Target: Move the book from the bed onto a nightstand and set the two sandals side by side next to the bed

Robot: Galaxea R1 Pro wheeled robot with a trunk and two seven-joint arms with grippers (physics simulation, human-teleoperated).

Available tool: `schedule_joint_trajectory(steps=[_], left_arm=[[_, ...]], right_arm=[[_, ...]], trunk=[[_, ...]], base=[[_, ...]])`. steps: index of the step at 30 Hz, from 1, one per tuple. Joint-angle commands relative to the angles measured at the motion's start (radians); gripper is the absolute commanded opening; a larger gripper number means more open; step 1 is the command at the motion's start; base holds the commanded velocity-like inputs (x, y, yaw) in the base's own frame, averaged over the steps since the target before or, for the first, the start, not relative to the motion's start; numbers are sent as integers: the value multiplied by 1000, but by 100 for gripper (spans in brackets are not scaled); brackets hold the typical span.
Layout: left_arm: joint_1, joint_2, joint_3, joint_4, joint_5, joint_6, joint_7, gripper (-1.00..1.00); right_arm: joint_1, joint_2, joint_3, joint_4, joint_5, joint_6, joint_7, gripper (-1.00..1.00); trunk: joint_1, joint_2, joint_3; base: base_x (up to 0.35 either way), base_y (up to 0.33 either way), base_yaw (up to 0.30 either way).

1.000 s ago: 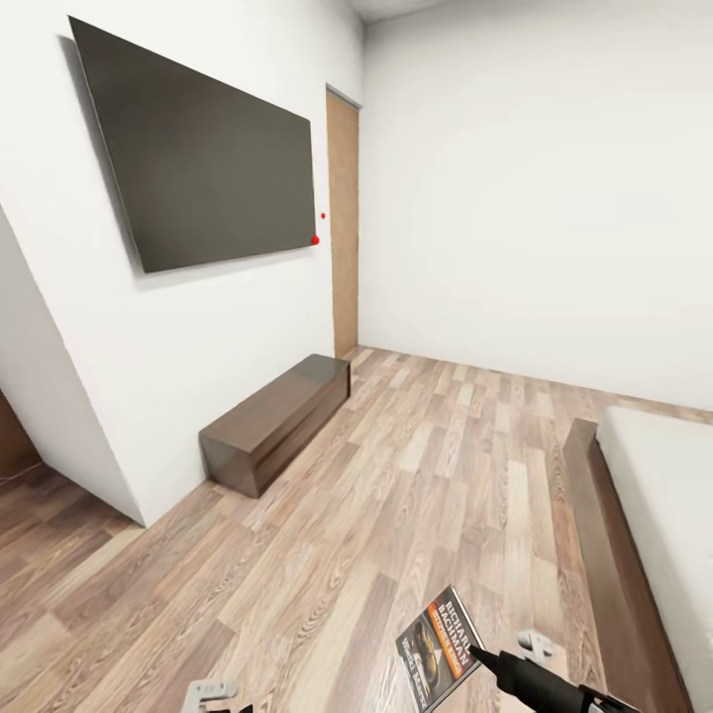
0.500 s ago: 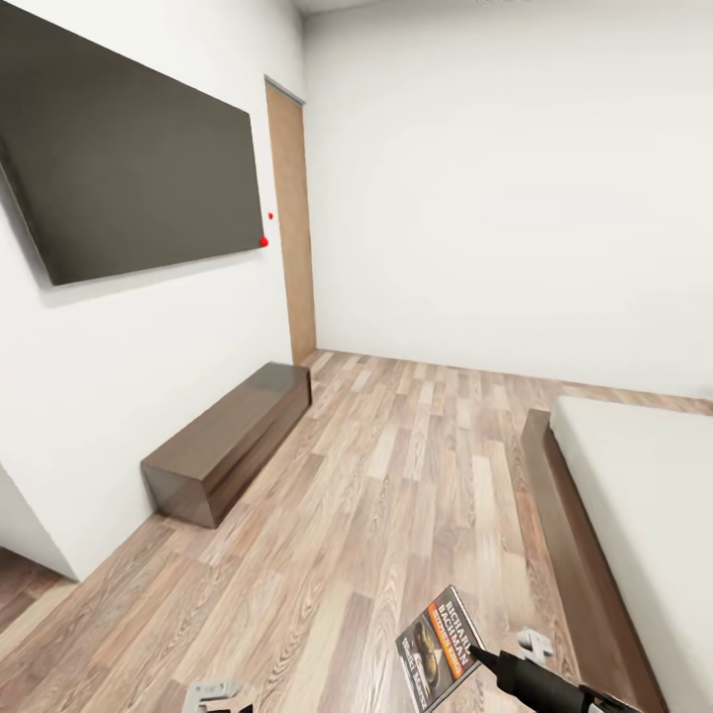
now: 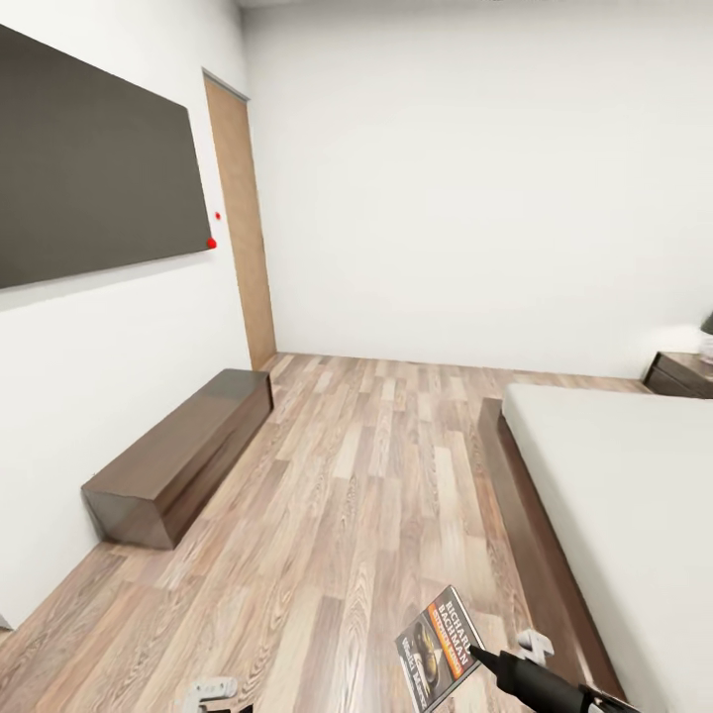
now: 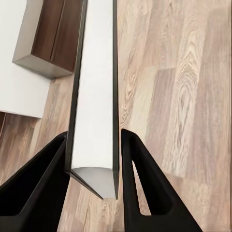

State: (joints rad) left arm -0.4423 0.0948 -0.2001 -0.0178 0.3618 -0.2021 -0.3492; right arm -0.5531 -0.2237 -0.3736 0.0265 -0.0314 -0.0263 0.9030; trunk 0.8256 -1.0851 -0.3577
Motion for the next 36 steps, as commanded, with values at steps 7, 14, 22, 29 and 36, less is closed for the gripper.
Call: schedule_joint_trajectory(steps=[7,14,22,29,36], left_arm=[[0,0,-9,1,9,-3,-4,100],[0,0,-8,1,9,-3,-4,100],[0,2,-8,1,9,-3,-4,100],[0,1,-8,1,9,-3,-4,100],[0,1,-8,1,9,-3,-4,100]], right_arm=[[-1,0,-4,3,-3,-3,3,-100],[-1,0,-4,3,-3,-3,3,-100],[-2,0,-4,3,-2,-3,2,-100],[-1,0,-4,3,-3,-3,3,-100],[-1,0,-4,3,-3,-3,3,-100]], trunk=[[0,-1,-1],[0,-1,-1],[0,-1,-1],[0,-1,-1],[0,-1,-1]], base=[[0,0,-285],[0,0,-282],[0,0,-247],[0,0,-70],[0,0,-3]])
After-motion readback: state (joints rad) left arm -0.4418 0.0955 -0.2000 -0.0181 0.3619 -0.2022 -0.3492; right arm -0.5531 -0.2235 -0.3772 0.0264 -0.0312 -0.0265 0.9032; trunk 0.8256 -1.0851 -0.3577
